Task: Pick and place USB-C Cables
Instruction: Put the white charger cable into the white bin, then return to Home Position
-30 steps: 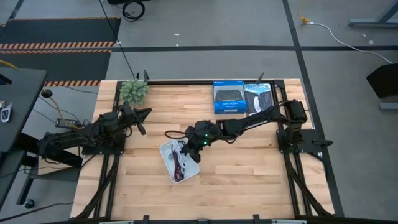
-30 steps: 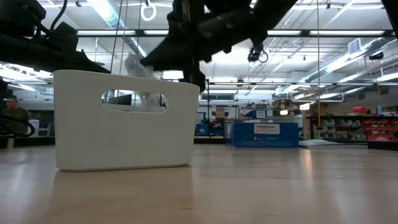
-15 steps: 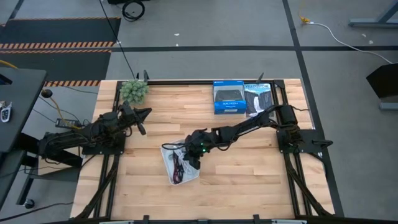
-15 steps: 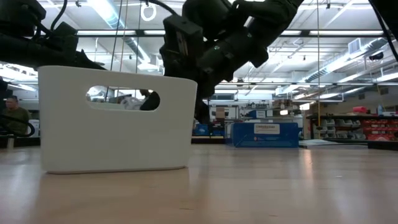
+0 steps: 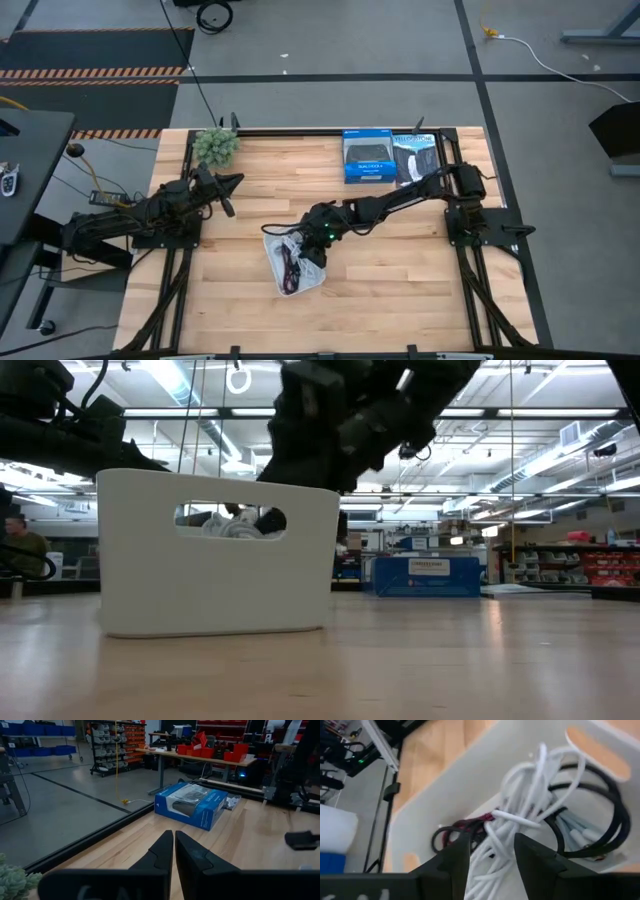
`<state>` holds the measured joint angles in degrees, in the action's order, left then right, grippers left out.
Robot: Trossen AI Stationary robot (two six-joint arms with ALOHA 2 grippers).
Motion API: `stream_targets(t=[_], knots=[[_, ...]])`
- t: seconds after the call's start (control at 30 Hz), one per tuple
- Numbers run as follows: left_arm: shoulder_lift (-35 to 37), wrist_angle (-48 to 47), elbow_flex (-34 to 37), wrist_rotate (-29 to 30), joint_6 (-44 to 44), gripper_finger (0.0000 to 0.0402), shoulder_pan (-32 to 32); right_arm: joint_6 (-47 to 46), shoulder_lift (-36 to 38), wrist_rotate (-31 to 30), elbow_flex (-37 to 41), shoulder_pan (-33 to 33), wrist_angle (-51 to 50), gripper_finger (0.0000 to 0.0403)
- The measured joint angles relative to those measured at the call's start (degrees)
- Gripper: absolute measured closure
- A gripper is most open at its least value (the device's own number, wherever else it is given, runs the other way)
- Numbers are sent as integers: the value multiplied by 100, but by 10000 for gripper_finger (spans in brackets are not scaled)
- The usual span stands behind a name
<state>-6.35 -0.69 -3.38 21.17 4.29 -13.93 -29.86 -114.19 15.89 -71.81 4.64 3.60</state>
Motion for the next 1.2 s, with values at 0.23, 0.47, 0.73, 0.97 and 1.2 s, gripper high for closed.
stream_targets(t=[0.23,0.47,0.73,0.97,1.2], knots=[[0,0,0,0,0,377,0,489,595,-195,0,0,-535,241],[0,0,0,0,0,377,-1,897,1378,-415,0,-32,-1413,241],[-2,0,0,0,0,377,0,1235,2424,-947,-4,-114,-2776,241],[-2,2,0,0,0,377,-1,1382,3357,-1702,-4,-14,-3605,241],[-2,2,0,0,0,377,0,1466,4183,-2733,16,266,-4244,241]])
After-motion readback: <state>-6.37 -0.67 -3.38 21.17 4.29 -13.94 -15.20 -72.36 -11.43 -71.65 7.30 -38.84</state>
